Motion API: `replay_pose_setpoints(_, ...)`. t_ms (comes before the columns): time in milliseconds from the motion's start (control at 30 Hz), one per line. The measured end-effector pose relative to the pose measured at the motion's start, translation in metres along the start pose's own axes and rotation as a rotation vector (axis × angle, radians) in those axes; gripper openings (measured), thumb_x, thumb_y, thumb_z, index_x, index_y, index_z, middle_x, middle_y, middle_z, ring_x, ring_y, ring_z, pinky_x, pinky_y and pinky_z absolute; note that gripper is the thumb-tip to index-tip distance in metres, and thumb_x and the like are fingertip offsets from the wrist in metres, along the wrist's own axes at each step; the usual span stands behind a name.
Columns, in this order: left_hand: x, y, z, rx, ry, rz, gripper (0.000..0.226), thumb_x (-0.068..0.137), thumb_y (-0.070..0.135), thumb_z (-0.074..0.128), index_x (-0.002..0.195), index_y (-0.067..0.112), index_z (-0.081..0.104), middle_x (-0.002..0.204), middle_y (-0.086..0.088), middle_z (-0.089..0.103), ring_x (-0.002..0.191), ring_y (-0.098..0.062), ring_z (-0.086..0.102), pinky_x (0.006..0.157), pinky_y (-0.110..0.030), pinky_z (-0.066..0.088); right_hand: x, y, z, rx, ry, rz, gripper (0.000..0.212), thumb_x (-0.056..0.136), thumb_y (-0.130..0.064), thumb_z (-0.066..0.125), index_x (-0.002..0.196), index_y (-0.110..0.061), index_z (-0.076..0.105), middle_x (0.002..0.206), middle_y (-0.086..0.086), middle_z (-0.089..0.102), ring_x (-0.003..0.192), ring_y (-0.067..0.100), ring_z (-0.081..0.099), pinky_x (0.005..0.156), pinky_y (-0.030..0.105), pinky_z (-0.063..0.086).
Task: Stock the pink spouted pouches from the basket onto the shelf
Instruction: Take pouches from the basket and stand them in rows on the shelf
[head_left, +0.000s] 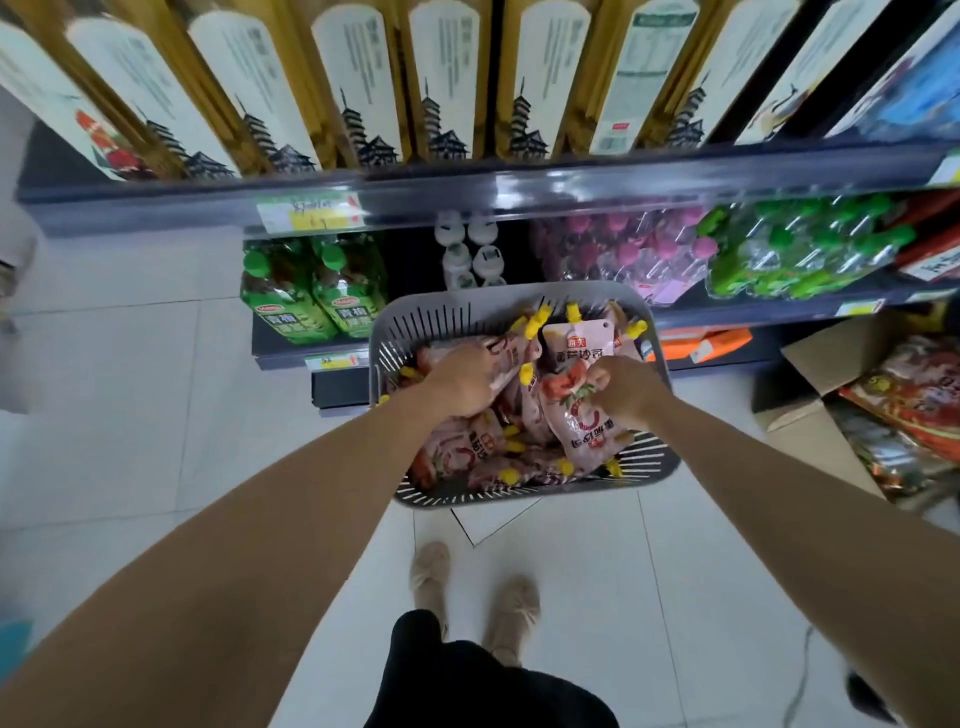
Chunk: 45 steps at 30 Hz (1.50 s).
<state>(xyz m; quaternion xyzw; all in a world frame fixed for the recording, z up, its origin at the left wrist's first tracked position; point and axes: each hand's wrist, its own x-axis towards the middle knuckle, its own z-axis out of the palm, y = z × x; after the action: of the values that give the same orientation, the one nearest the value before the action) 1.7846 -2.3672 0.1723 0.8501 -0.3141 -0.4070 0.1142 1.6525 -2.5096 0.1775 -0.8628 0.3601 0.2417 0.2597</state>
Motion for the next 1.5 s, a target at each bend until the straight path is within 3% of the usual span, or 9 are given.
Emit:
replay_pose_setpoints(233, 0.045, -0.021, 0.04, 0.008, 0.002, -0.049, 0.063, 0.082, 0.009, 0.066, 0.137, 0.002, 0.036, 0.136, -0.018, 0.045, 0.12, -0.032, 0.05, 0.09, -0.032, 0.043, 0.044, 0.038, 0.043, 0.052, -0.061, 0.115, 0.048, 0.088, -0.013, 0.057, 0.133, -0.008, 0.043, 0.109, 0.013, 0.063, 0.093, 0.025, 0.06, 0.075, 0.032, 0.051)
replay_pose_setpoints(400, 0.067, -0.026, 0.054, 0.021, 0.037, -0.038, 0.077, 0.082, 0.013, 0.068, 0.145, 0.007, 0.025, 0.148, -0.016, 0.03, 0.129, -0.033, 0.043, 0.103, -0.036, 0.043, 0.062, 0.05, 0.059, 0.115, -0.021, 0.136, 0.045, 0.087, -0.012, 0.06, 0.129, -0.005, 0.044, 0.123, 0.017, 0.058, 0.113, 0.034, 0.056, 0.096, 0.041, 0.048)
replay_pose_setpoints(633, 0.077, -0.029, 0.061, 0.012, 0.033, -0.041, 0.097, 0.074, 0.023, 0.075, 0.147, 0.012, 0.013, 0.152, -0.015, 0.021, 0.137, -0.032, 0.032, 0.109, -0.043, 0.037, 0.069, 0.06, 0.075, 0.246, -0.101, 0.323, 0.057, 0.081, -0.014, 0.071, 0.127, 0.003, 0.042, 0.12, 0.02, 0.06, 0.111, 0.034, 0.06, 0.086, 0.035, 0.053)
replay_pose_setpoints(767, 0.077, -0.031, 0.061, -0.013, 0.113, 0.009, 0.07, 0.081, 0.018, 0.065, 0.14, 0.008, 0.029, 0.139, -0.017, 0.042, 0.124, -0.033, 0.049, 0.099, -0.041, 0.046, 0.071, 0.066, 0.079, 0.08, -0.183, 0.309, 0.068, 0.067, -0.011, 0.082, 0.125, 0.0, 0.047, 0.116, 0.015, 0.064, 0.11, 0.029, 0.061, 0.09, 0.033, 0.053)
replay_pose_setpoints(900, 0.069, -0.033, 0.048, -0.079, 0.169, 0.033, 0.04, 0.091, 0.007, 0.049, 0.13, 0.003, 0.046, 0.126, -0.019, 0.057, 0.113, -0.033, 0.057, 0.09, -0.033, 0.045, 0.068, 0.057, 0.081, -0.118, -0.059, 0.302, 0.041, 0.081, -0.01, 0.067, 0.118, 0.0, 0.053, 0.111, 0.015, 0.065, 0.106, 0.03, 0.064, 0.084, 0.033, 0.053)
replay_pose_setpoints(1000, 0.073, -0.044, 0.039, -0.221, 0.171, -0.064, 0.039, 0.091, 0.0, 0.046, 0.129, 0.003, 0.052, 0.107, -0.014, 0.066, 0.088, -0.026, 0.065, 0.072, -0.033, 0.052, 0.068, 0.055, 0.082, -0.104, 0.01, 0.356, 0.03, 0.085, -0.004, 0.058, 0.115, 0.001, 0.056, 0.111, 0.018, 0.064, 0.106, 0.033, 0.063, 0.082, 0.037, 0.053)
replay_pose_setpoints(1233, 0.055, -0.041, 0.018, -0.454, 0.243, -0.137, 0.028, 0.089, -0.004, 0.047, 0.106, 0.002, 0.067, 0.108, -0.015, 0.07, 0.078, -0.015, 0.059, 0.046, -0.011, 0.044, 0.054, 0.054, 0.065, -0.046, 0.031, 0.257, 0.008, 0.087, -0.007, 0.051, 0.086, -0.006, 0.059, 0.09, 0.015, 0.065, 0.093, 0.033, 0.066, 0.07, 0.033, 0.05)
replay_pose_setpoints(1367, 0.034, -0.03, 0.001, -0.489, 0.27, -0.124, 0.029, 0.09, 0.0, 0.046, 0.111, 0.002, 0.066, 0.113, -0.016, 0.069, 0.076, -0.011, 0.058, 0.045, -0.011, 0.042, 0.038, 0.043, 0.048, 0.019, 0.009, 0.191, 0.017, 0.086, -0.01, 0.05, 0.071, -0.018, 0.046, 0.096, 0.013, 0.064, 0.101, 0.032, 0.063, 0.083, 0.036, 0.052)
replay_pose_setpoints(1500, 0.005, -0.015, -0.02, -0.501, 0.303, -0.109, 0.029, 0.092, -0.001, 0.044, 0.113, 0.0, 0.065, 0.105, -0.012, 0.067, 0.08, -0.016, 0.056, 0.042, -0.008, 0.04, 0.02, 0.023, 0.017, 0.205, 0.087, 0.162, 0.024, 0.089, -0.006, 0.049, 0.069, -0.018, 0.056, 0.093, 0.012, 0.062, 0.092, 0.028, 0.06, 0.068, 0.026, 0.048)
